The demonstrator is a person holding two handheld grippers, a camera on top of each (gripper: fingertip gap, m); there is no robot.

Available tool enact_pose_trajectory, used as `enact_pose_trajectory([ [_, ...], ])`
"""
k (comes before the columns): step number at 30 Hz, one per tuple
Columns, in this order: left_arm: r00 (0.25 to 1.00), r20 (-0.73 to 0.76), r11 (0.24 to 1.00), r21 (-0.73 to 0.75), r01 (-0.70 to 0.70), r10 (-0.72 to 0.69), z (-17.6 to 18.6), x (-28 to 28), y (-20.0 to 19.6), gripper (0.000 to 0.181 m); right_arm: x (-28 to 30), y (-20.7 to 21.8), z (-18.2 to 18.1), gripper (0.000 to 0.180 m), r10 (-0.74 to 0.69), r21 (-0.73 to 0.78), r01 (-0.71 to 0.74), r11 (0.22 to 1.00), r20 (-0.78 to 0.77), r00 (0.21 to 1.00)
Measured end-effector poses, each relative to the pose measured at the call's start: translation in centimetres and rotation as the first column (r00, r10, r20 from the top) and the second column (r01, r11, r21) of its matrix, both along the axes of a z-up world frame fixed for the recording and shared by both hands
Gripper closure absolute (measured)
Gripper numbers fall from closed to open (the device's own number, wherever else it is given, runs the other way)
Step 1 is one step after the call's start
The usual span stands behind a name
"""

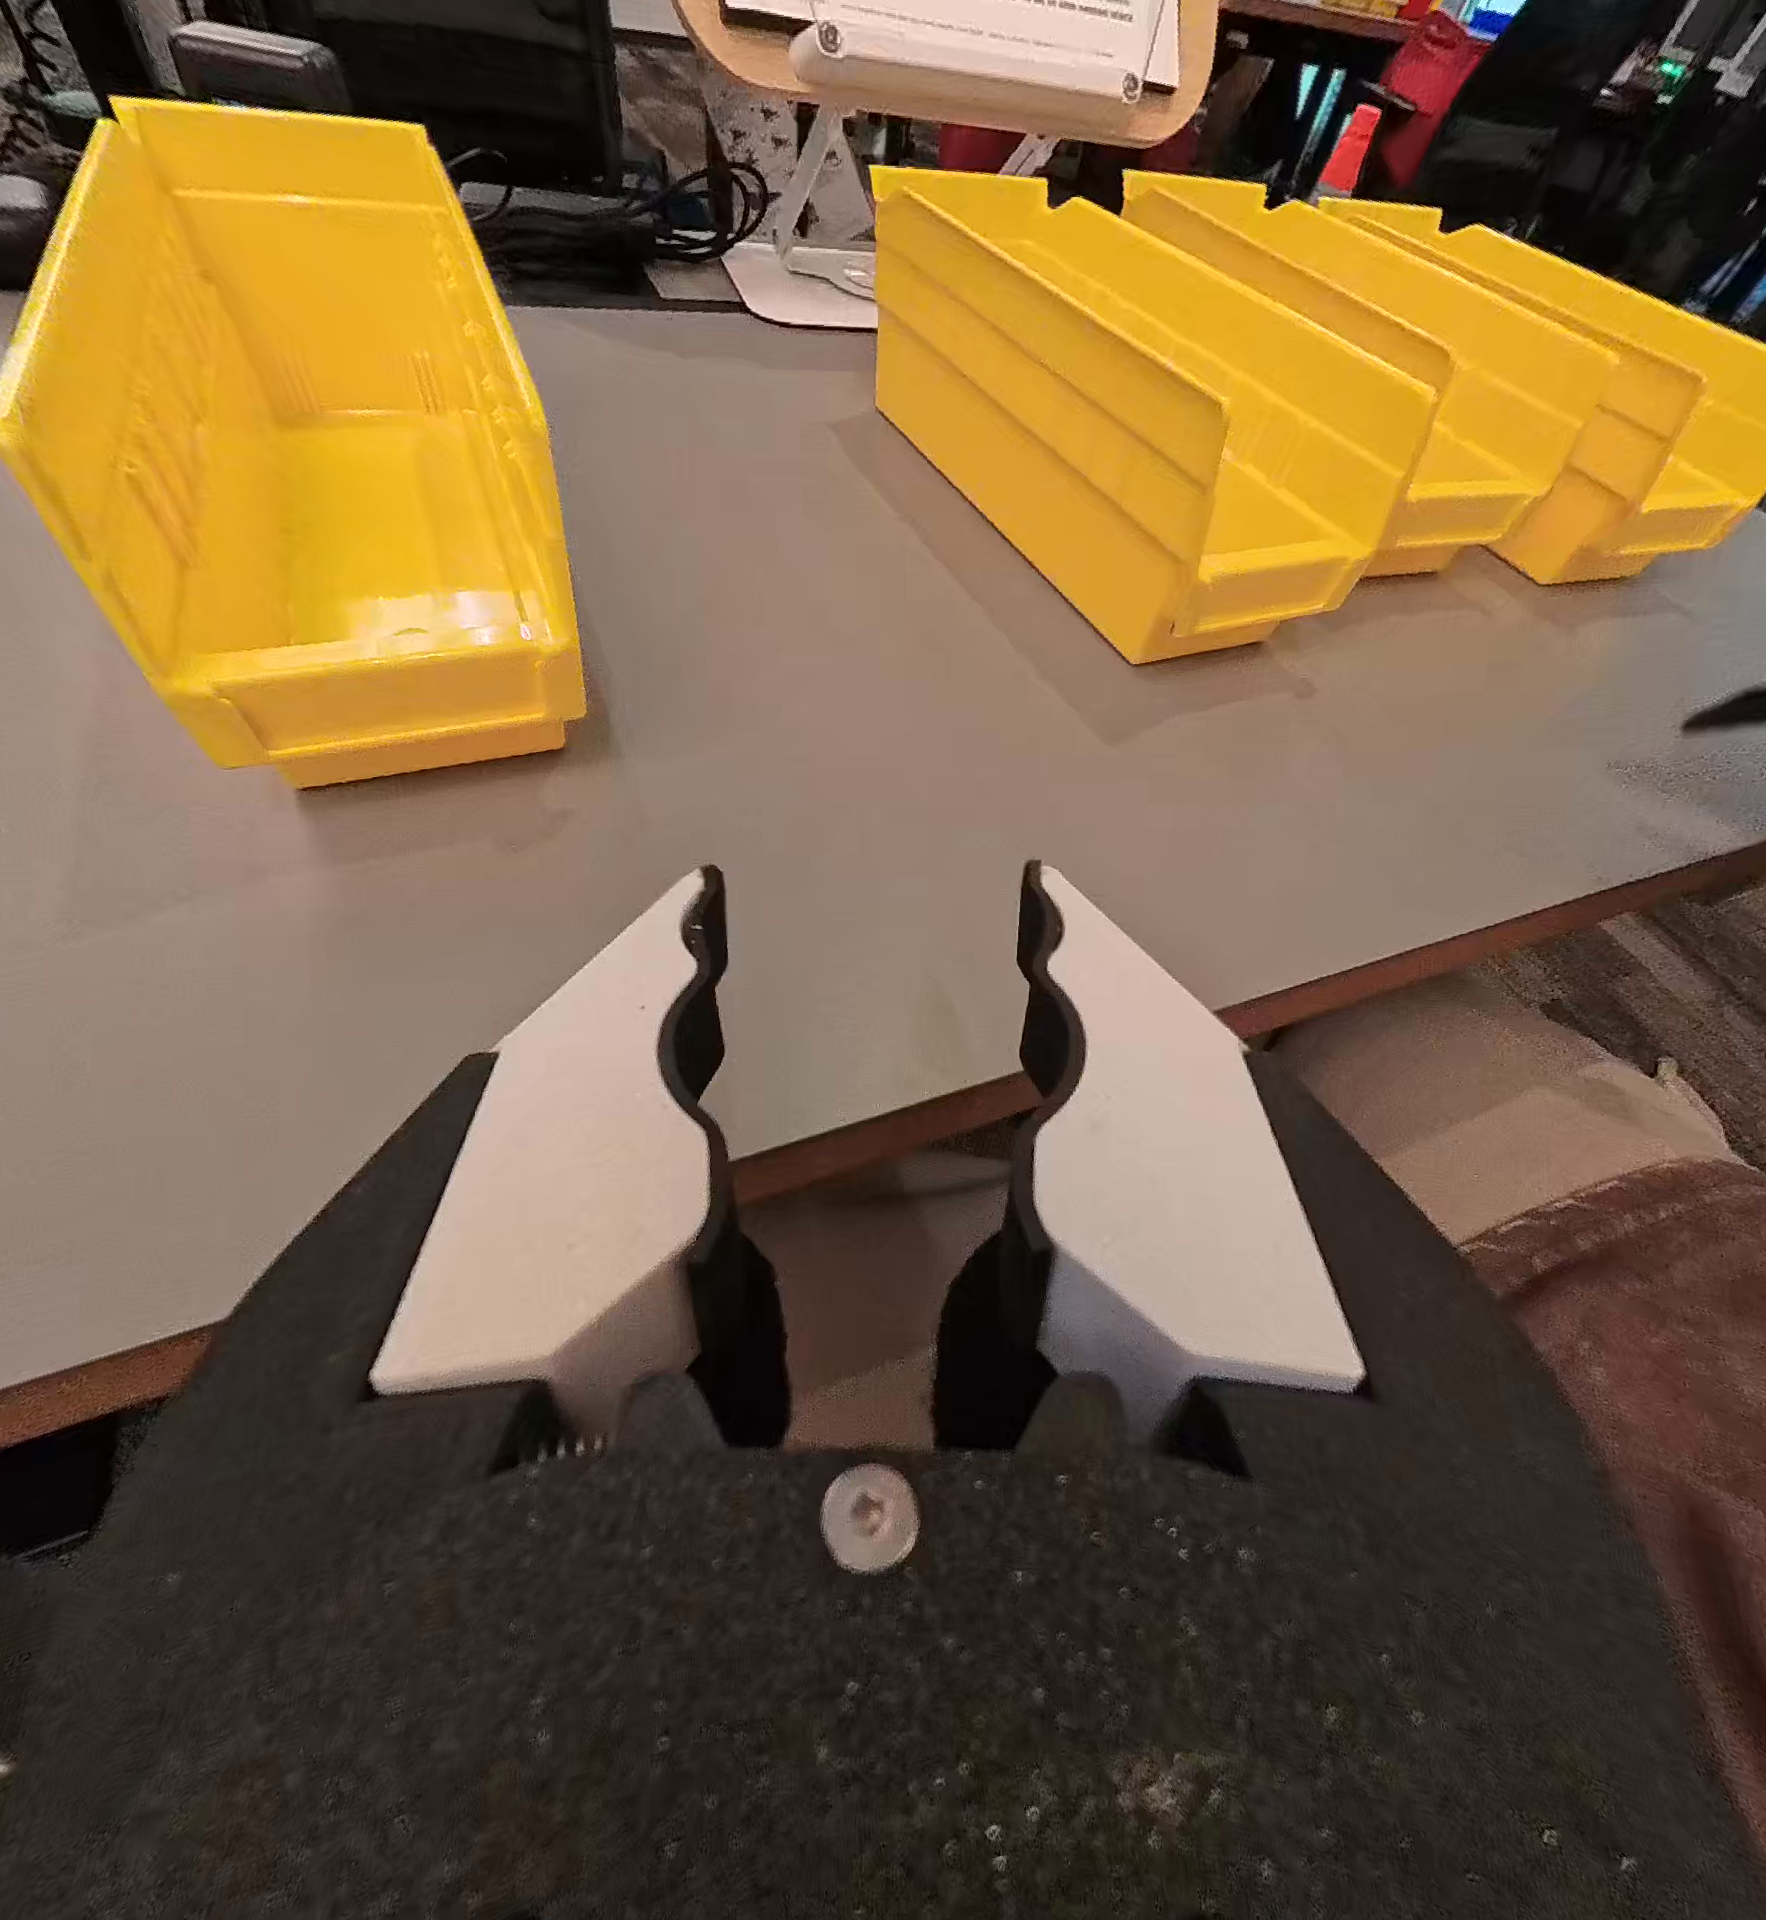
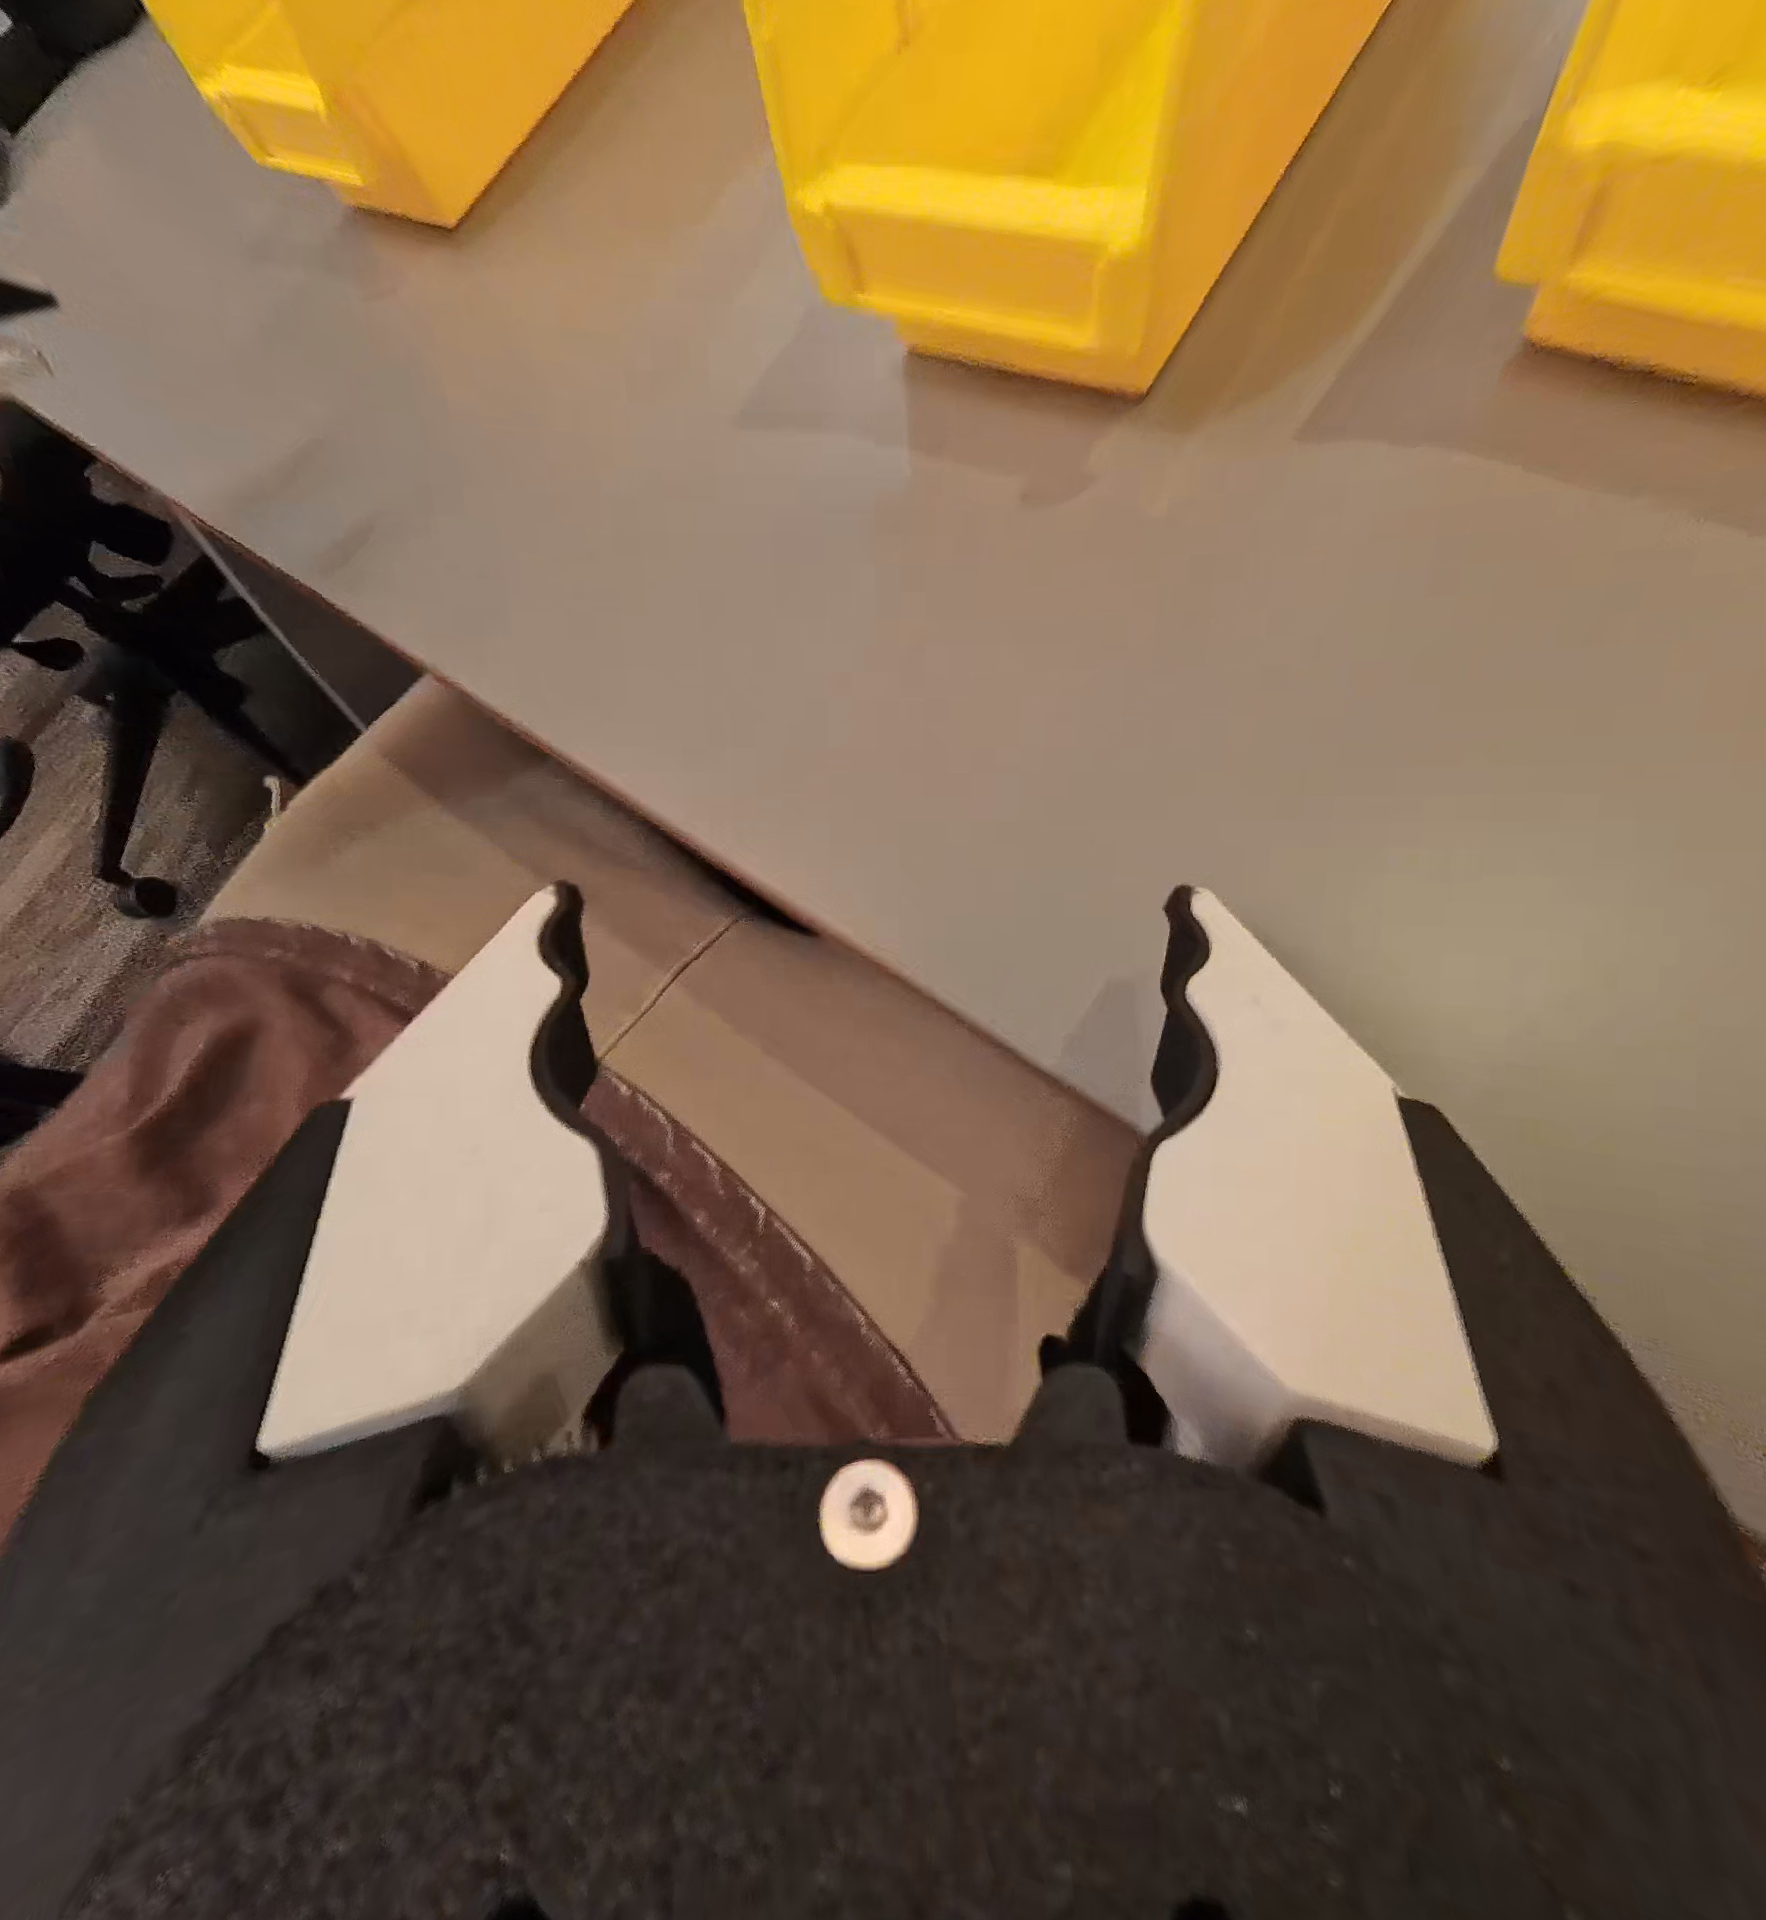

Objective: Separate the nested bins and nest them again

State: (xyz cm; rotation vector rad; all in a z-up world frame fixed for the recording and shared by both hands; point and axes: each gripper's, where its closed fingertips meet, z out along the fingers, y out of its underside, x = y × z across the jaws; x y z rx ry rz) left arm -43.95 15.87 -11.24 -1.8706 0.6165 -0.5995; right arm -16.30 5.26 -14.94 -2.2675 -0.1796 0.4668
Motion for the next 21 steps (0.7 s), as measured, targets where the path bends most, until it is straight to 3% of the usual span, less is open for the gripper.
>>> enact_pose_trajectory([
  [2,1.000,-0.025,1.000,0.020,0.010,-0.010,0.0,0.1,-0.4,0.126,1.2,1.9,2.3,0.077,-0.014,0.018,0.014,1.000,0.024,1.000],
  [6,0.998,-0.054,0.998,0.058,0.029,-0.026,0.3,0.1,-0.9,0.126,6.1,7.7,7.5,0.068,-0.101,-0.012,0.104,0.995,0.154,0.983],
  [10,0.998,-0.063,0.997,0.064,0.035,-0.031,0.3,-0.1,-1.2,0.126,11.5,15.4,10.4,0.057,-0.176,-0.188,0.230,0.955,0.266,0.948],
  [14,0.995,-0.095,0.996,0.080,0.026,-0.018,0.2,-0.5,-1.1,0.126,15.4,21.5,10.1,0.052,-0.229,-0.389,0.360,0.848,0.344,0.911],
  [17,0.993,-0.119,0.995,0.100,0.019,-0.007,0.2,-0.8,-1.1,0.126,17.0,22.5,8.0,0.053,-0.223,-0.517,0.436,0.736,0.423,0.878],
  [21,0.986,-0.168,0.991,0.137,0.003,0.020,0.2,-1.4,-1.0,0.125,18.1,24.6,6.7,0.060,-0.253,-0.542,0.485,0.686,0.448,0.858],
])
